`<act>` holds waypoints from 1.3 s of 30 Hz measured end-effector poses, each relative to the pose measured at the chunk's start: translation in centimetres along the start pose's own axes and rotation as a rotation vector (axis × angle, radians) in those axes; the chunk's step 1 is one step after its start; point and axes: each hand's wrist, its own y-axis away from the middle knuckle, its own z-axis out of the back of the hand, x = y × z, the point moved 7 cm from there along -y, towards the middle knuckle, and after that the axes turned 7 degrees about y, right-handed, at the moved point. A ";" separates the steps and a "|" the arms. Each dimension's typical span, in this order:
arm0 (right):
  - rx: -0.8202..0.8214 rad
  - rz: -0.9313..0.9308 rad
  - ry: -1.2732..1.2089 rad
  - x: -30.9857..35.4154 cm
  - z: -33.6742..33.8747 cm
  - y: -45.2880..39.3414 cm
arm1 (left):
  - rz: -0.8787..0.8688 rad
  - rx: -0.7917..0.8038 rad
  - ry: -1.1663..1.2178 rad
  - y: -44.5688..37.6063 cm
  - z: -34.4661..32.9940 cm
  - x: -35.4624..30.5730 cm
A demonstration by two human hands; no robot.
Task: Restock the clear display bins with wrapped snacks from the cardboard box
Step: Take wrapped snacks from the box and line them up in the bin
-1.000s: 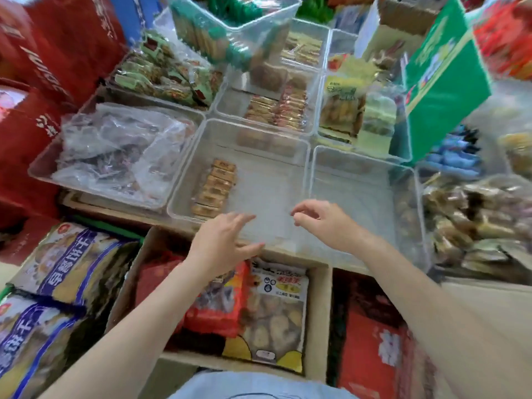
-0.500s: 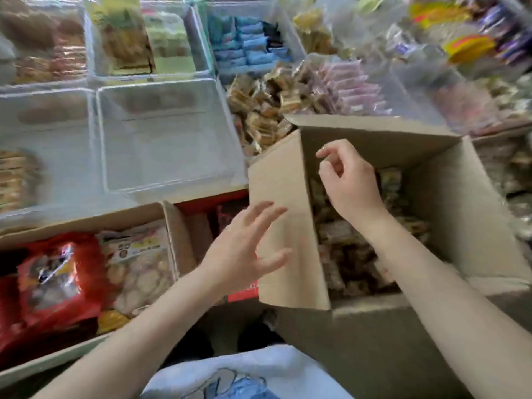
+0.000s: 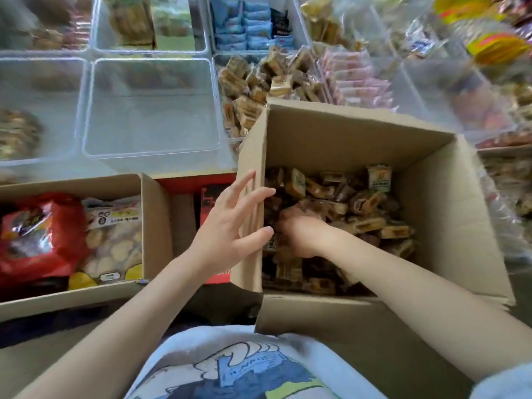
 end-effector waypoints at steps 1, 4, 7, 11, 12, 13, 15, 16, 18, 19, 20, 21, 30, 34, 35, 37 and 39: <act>0.010 0.012 0.090 0.4 0.0 -0.2 | 0.006 -0.003 0.001 0.0 0.0 0.0; -0.021 0.020 0.044 -0.2 1.3 0.0 | 0.049 0.001 0.030 0.0 0.2 0.0; -0.080 -0.052 -0.315 -3.3 4.5 2.0 | 0.130 0.000 0.241 -0.2 0.6 -0.1; -0.243 -0.106 -0.498 -5.8 10.8 4.9 | 0.267 -0.100 0.488 -0.7 3.1 0.7; -0.303 -0.094 -0.527 -5.5 12.5 5.5 | 0.284 -0.135 0.529 -0.9 4.1 0.9; -0.364 -0.065 -0.550 -4.7 14.1 5.9 | 0.290 -0.160 0.591 -1.2 5.1 0.9; -0.468 0.038 -0.587 -1.9 16.9 6.3 | 0.276 -0.179 0.742 -1.5 7.0 0.8; -0.508 0.093 -0.580 -0.1 17.9 6.1 | 0.265 -0.189 0.796 -1.6 8.1 0.8; -0.591 0.175 -0.495 3.6 19.5 4.7 | 0.237 -0.216 0.832 -1.4 10.7 1.3; -0.626 0.202 -0.446 5.5 20.1 3.7 | 0.230 -0.239 0.831 -1.1 12.2 1.9; -0.655 0.226 -0.408 7.3 20.6 2.6 | 0.232 -0.265 0.815 -0.7 13.7 2.9; -0.674 0.249 -0.389 9.0 21.1 1.3 | 0.236 -0.285 0.797 -0.2 15.4 3.9; -0.465 0.356 -0.574 24.1 26.1 -13.9 | 0.243 -0.465 0.522 6.3 34.9 16.2; -0.441 0.327 -0.728 30.8 29.2 -20.1 | 0.260 -0.550 0.397 7.8 42.5 22.6; -0.443 0.301 -0.760 32.1 30.0 -21.7 | 0.280 -0.577 0.349 8.0 44.1 24.6; -0.454 0.250 -0.726 34.2 31.5 -24.8 | 0.361 -0.633 0.185 8.3 46.9 28.6; -0.468 0.194 -0.683 35.5 32.7 -28.1 | 0.452 -0.648 -0.069 8.1 48.9 31.8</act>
